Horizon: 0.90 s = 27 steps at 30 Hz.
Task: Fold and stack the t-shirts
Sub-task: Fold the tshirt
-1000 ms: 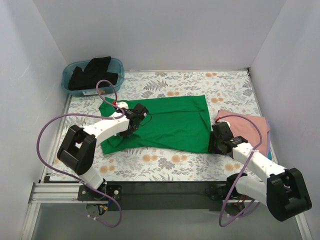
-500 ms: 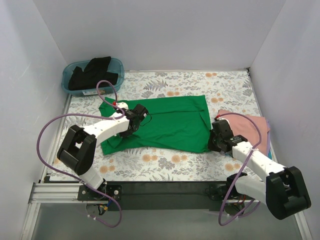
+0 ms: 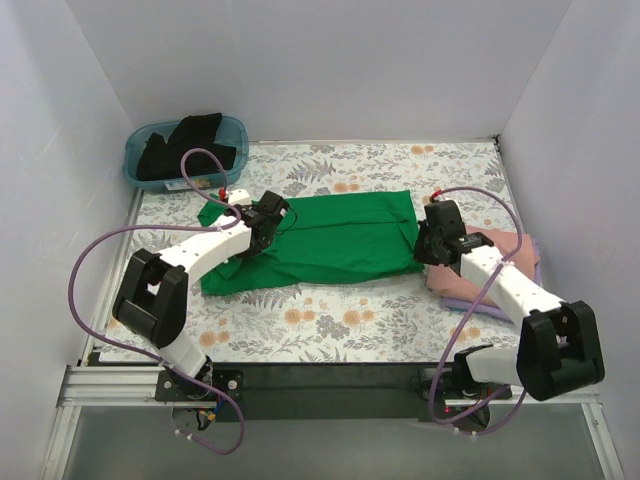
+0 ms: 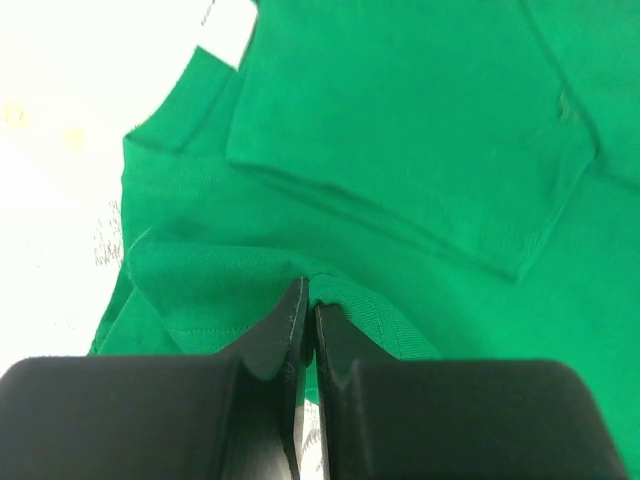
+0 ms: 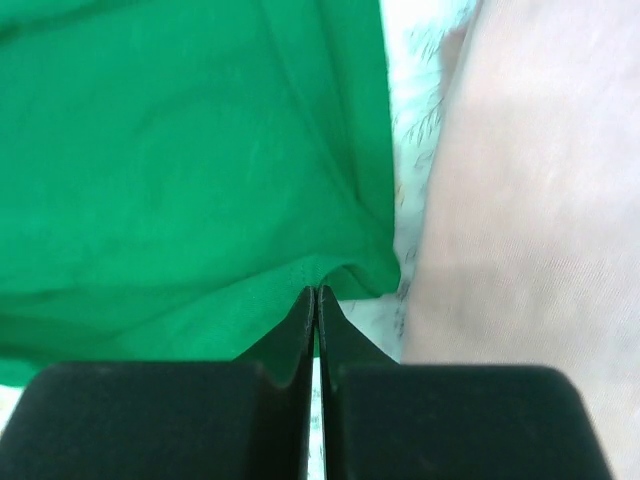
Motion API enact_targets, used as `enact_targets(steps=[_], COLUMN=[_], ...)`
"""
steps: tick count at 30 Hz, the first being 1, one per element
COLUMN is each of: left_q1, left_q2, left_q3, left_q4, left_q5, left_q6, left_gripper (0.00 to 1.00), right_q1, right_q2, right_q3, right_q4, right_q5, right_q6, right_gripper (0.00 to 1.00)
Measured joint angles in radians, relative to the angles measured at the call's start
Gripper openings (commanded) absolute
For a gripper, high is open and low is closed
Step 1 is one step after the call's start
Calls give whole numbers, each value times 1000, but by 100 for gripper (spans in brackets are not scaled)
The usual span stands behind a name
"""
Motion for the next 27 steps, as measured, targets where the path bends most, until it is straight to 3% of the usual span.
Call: enact_targets(steps=[16,19,20,21,22,24,25,27], left_q1=[126,136,138,140,145,153,160,179], left_q2=[167,208,223,238,256,299,325,379], left_q3=[129,161,175,190,207,253,283,352], left_q4=[156,185,190,196,201,208,209,196], left_q5=[28,34,31,26,21,13,7,-12], left_q6=[169,200,207,216,228,245,249,248], left_gripper=[0,9,14,30,46,67,91,94], right_q1=[-113,-119,-122,-126,-130,-142,-147,-156], right_q2=[325,377,399,422,449,511,539,578], right_q3=[303,343,359,376,396,449,474,512], right_q4=[4,6,8,9,10,11,16,20], right_q5=[-49,-59,-61,-65,-72,-82,-85,-91], right_q6=[-82,-92,-94,-97,-100,-107,-111,-123], right_gripper=[1,1,1,1,10,28,42,50])
